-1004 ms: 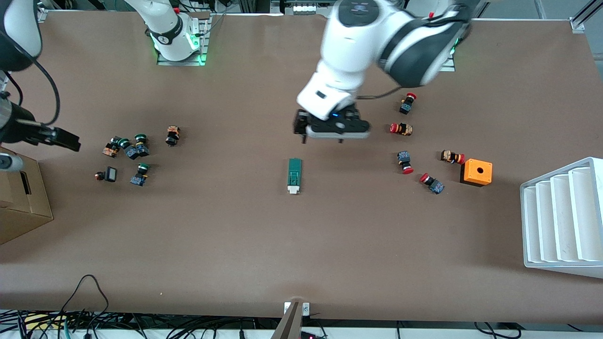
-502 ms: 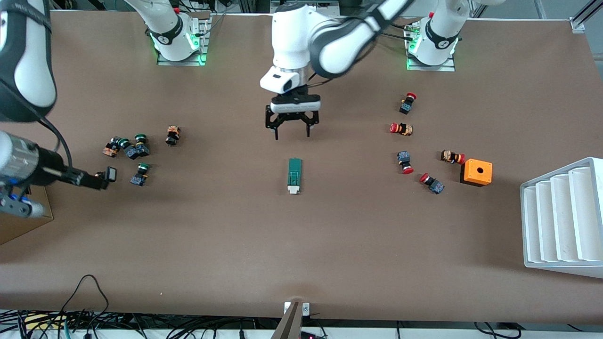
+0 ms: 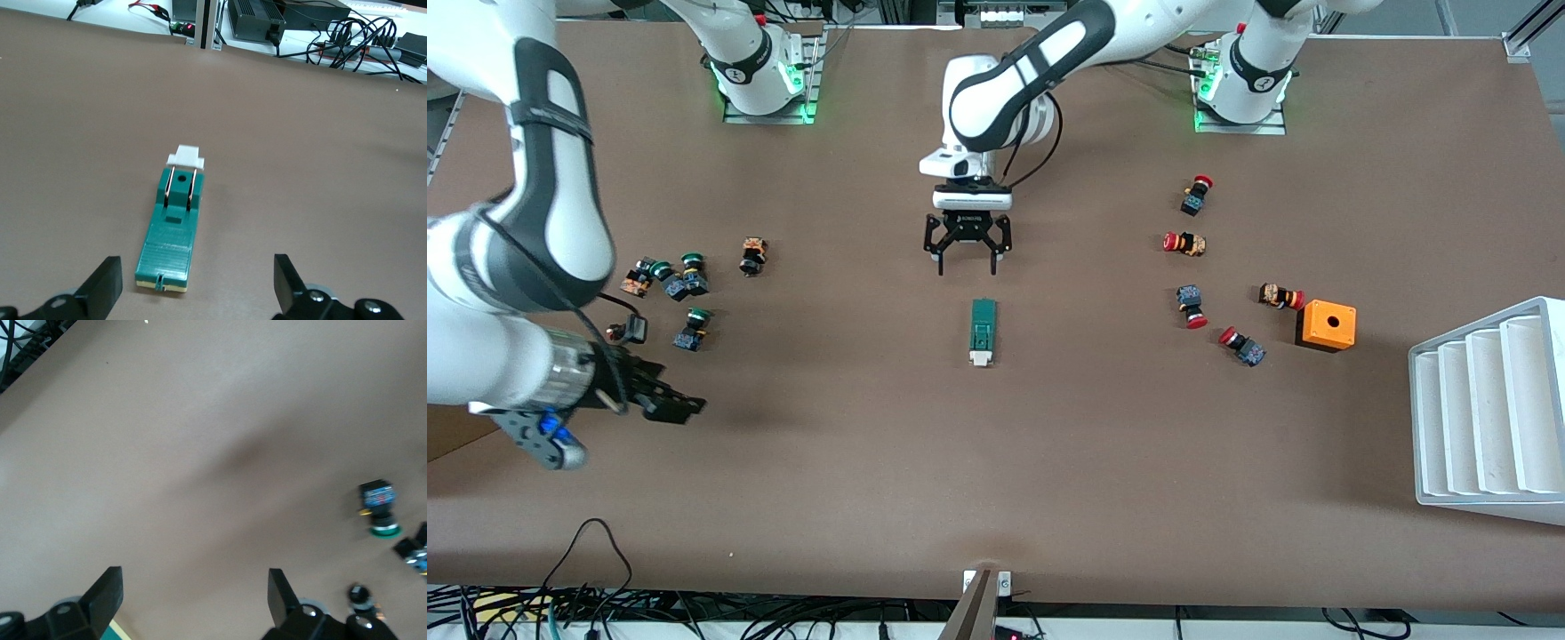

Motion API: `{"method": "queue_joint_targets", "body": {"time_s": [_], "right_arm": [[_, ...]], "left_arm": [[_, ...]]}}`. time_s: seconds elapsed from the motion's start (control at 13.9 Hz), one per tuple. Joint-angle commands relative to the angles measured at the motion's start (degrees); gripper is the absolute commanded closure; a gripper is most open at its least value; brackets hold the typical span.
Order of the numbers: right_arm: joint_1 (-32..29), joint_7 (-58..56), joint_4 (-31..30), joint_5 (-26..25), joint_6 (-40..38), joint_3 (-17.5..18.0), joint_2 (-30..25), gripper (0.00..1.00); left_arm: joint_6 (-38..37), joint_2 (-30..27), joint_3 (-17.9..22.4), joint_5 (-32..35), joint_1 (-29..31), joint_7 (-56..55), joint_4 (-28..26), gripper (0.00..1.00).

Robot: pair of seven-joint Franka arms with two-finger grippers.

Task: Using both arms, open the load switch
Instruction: 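Move the left gripper over the green switch base, then lower the left gripper to the base while the right gripper reaches the handle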

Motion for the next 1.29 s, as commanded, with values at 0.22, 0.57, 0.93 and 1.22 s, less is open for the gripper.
{"method": "queue_joint_targets", "body": {"time_s": [0.22,0.57,0.93,1.22], "right_arm": [[3.12,12.23,2.74,1.81,4.05,0.51,4.78,0.06],[11.47,29.54,2.48,2.25,4.15,-0.98,7.68,0.06],[16.82,40.45,2.22,11.81,4.23,-6.06,11.11,0.06],[22.54,48.35,2.57,16.31,6.41,-10.56,13.92,0.02]], "left_arm": [[-6.61,7.82,0.91,16.28,-0.85,-7.15,1.59,0.0],[-8.38,10.03,1.53,21.31,-0.76,-9.37,1.76,0.0],[-9.16,12.06,2.58,23.77,-1.29,-9.8,3.26,0.0],[-9.96,12.58,2.76,23.77,-1.73,-9.81,3.26,0.02]]}}
